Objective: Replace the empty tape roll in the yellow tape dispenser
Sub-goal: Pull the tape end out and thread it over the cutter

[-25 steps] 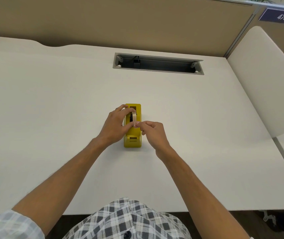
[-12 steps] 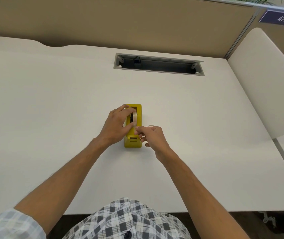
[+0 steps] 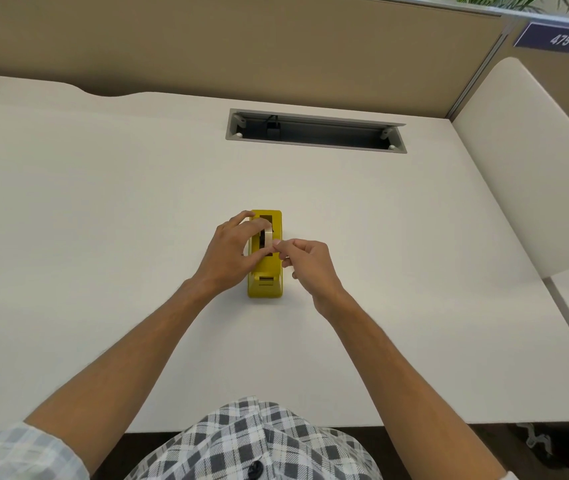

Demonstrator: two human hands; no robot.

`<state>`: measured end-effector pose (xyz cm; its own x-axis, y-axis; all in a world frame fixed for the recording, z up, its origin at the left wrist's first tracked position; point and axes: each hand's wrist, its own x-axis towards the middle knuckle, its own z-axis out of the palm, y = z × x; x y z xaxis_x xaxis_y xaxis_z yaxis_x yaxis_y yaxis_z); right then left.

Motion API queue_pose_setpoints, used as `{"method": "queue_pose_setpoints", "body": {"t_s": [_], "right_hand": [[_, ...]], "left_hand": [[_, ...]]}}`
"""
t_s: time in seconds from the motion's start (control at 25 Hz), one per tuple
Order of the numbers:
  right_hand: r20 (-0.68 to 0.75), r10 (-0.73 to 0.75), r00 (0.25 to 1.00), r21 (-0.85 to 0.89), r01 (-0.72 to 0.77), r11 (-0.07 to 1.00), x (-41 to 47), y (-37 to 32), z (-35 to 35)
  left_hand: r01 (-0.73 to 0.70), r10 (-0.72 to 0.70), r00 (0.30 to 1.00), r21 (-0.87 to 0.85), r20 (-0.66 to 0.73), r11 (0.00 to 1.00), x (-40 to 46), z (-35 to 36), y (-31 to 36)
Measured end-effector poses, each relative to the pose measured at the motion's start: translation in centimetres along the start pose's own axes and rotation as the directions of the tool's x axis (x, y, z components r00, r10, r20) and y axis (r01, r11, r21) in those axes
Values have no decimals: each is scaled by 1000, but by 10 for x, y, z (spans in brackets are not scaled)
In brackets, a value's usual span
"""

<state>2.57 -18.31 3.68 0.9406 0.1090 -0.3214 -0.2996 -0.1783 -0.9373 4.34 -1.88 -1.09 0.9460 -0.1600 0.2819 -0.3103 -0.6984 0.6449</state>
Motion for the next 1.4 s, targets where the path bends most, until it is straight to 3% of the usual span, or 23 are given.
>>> {"method": "queue_pose_setpoints", "body": {"t_s": [0.32, 0.8, 1.16, 1.4], "right_hand": [[16, -32, 999, -20, 32, 999, 20, -20, 1], [5, 51, 999, -17, -51, 999, 45, -36, 5], [-15, 82, 997, -71, -82, 994, 50, -35, 4], [-9, 91, 996, -92, -91, 992, 50, -34, 3]], "left_hand": [[93, -93, 996, -19, 12, 995, -1, 3, 2], [231, -241, 971, -267, -3, 936, 3, 2, 5], [270, -287, 958, -298, -12, 915, 6, 4, 4], [191, -202, 979, -289, -8, 938, 8, 1, 1]]}}
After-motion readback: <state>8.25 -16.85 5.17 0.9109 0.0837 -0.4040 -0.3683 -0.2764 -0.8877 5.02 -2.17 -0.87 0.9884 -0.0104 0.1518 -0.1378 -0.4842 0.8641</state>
